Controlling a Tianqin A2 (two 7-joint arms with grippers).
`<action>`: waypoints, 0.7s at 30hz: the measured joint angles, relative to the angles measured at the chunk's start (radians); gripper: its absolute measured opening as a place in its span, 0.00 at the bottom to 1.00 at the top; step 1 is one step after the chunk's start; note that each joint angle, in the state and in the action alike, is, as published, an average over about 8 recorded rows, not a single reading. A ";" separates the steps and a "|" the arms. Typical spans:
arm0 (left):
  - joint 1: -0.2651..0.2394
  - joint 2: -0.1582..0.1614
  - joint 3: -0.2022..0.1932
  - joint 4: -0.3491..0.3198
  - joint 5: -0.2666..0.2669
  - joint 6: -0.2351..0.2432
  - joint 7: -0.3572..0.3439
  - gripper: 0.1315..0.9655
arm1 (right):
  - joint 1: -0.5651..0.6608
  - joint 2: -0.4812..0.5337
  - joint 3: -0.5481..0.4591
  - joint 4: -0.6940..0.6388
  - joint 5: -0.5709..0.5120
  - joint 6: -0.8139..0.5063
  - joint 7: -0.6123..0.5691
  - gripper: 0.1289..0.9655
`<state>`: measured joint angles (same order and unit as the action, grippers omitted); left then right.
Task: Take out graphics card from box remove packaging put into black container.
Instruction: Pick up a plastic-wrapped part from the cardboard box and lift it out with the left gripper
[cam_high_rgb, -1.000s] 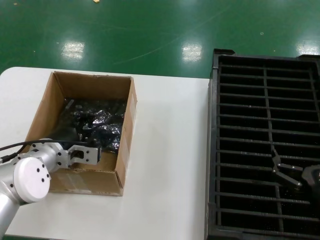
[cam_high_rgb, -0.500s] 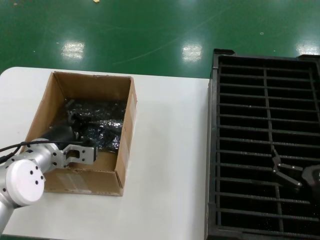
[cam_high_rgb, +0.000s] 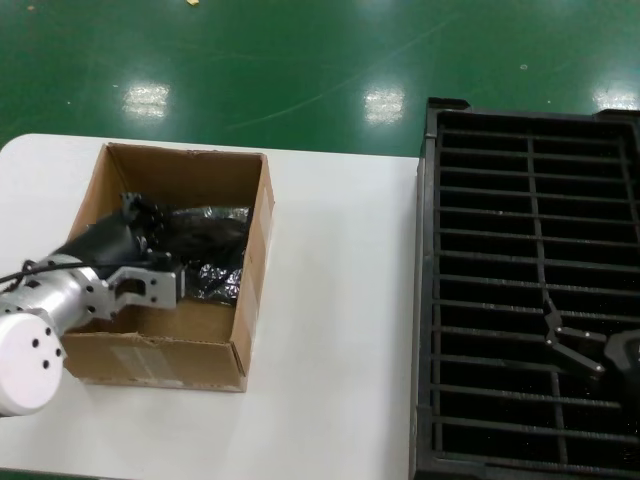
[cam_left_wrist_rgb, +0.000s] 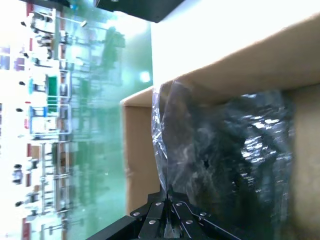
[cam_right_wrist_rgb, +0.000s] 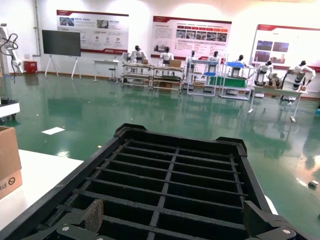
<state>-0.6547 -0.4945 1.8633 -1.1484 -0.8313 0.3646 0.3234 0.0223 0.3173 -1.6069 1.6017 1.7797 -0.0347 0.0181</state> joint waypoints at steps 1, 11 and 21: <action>0.007 -0.001 -0.014 -0.023 0.016 0.009 -0.007 0.01 | 0.000 0.000 0.000 0.000 0.000 0.000 0.000 1.00; 0.103 -0.009 -0.146 -0.303 0.134 0.101 -0.062 0.01 | 0.000 0.000 0.000 0.000 0.000 0.000 0.000 1.00; 0.242 -0.033 -0.224 -0.613 0.125 0.160 -0.085 0.01 | 0.000 0.000 0.000 0.000 0.000 0.000 0.000 1.00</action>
<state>-0.4127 -0.5279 1.6392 -1.7613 -0.7062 0.5246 0.2386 0.0223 0.3173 -1.6069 1.6017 1.7797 -0.0347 0.0181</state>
